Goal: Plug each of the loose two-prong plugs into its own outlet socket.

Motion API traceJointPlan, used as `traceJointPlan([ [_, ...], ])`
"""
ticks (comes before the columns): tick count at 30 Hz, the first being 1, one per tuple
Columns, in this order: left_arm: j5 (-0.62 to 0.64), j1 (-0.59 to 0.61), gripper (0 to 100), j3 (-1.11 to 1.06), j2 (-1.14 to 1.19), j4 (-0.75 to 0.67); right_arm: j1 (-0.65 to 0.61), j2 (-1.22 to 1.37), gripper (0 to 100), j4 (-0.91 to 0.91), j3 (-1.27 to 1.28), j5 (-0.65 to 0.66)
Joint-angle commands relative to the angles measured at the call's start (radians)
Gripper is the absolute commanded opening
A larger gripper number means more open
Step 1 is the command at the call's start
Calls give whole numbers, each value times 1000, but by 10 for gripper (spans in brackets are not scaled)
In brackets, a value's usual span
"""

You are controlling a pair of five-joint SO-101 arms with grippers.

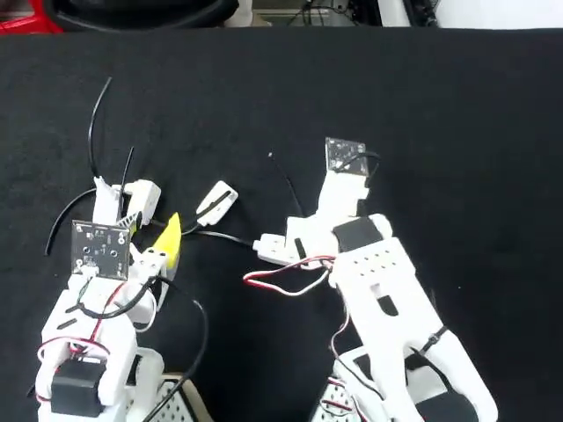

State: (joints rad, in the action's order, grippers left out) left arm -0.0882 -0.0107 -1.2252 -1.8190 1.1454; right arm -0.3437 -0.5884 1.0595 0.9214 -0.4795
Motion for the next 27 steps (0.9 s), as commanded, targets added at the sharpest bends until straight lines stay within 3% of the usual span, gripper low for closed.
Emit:
traceJointPlan([
  [1, -9, -10, 196, 4, 8, -25, 9, 4, 12, -63, -7, -28],
  [18, -11, -8, 196, 2, 8, -20, 9, 4, 12, -144, 91, -32],
  [27, -11, -8, 196, 1, 8, -20, 12, -4, 12, -51, 33, -28],
])
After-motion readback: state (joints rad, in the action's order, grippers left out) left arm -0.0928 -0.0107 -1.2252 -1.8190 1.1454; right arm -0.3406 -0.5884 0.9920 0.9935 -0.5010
